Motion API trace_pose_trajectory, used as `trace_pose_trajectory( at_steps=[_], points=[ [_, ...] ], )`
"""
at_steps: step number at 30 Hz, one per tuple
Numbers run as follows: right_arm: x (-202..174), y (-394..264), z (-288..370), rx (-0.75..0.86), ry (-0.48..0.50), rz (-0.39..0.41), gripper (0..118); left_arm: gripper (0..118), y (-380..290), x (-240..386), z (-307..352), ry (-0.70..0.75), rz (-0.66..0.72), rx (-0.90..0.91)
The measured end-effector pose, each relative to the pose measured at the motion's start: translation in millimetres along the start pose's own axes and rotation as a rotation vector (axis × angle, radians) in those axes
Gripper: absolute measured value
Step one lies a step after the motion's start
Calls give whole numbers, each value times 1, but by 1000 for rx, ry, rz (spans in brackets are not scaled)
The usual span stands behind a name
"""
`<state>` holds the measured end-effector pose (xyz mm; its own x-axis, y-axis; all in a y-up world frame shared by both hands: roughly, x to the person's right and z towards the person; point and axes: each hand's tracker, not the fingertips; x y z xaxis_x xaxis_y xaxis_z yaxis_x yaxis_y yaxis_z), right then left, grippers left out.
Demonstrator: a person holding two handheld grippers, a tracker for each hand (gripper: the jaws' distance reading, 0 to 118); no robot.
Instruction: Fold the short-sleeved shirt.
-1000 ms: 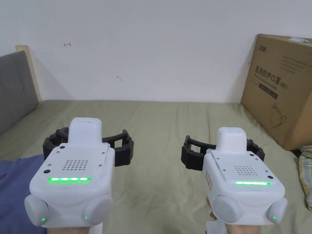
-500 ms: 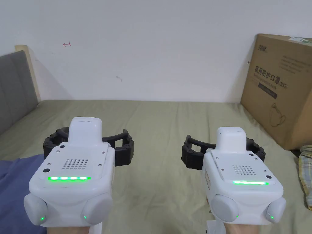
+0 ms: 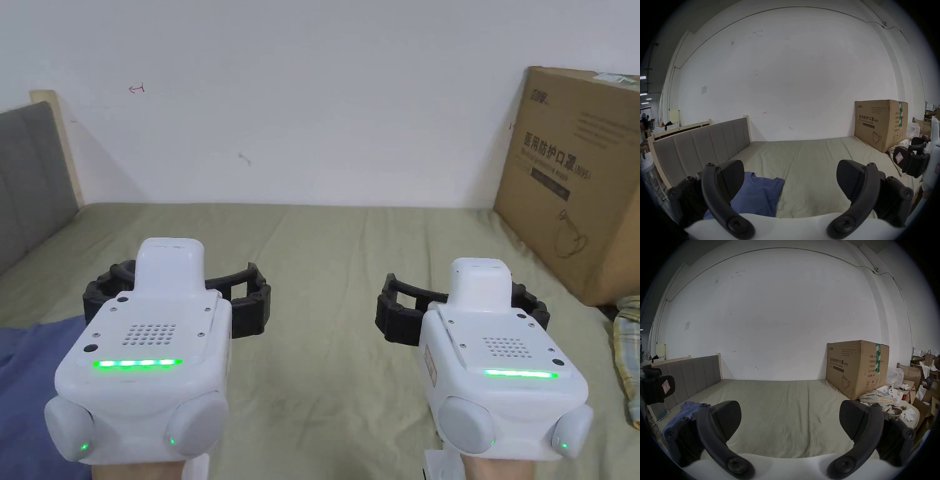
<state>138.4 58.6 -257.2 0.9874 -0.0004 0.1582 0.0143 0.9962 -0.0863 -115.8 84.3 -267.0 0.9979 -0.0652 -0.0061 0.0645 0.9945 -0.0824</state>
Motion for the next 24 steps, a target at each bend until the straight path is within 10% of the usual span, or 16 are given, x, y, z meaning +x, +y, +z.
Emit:
trace_pose_trajectory(
  at_steps=[24],
  points=[
    [3,-1,0,-11,4,-8,118,113,-1,3,1,-20,-7,-7]
  ],
)
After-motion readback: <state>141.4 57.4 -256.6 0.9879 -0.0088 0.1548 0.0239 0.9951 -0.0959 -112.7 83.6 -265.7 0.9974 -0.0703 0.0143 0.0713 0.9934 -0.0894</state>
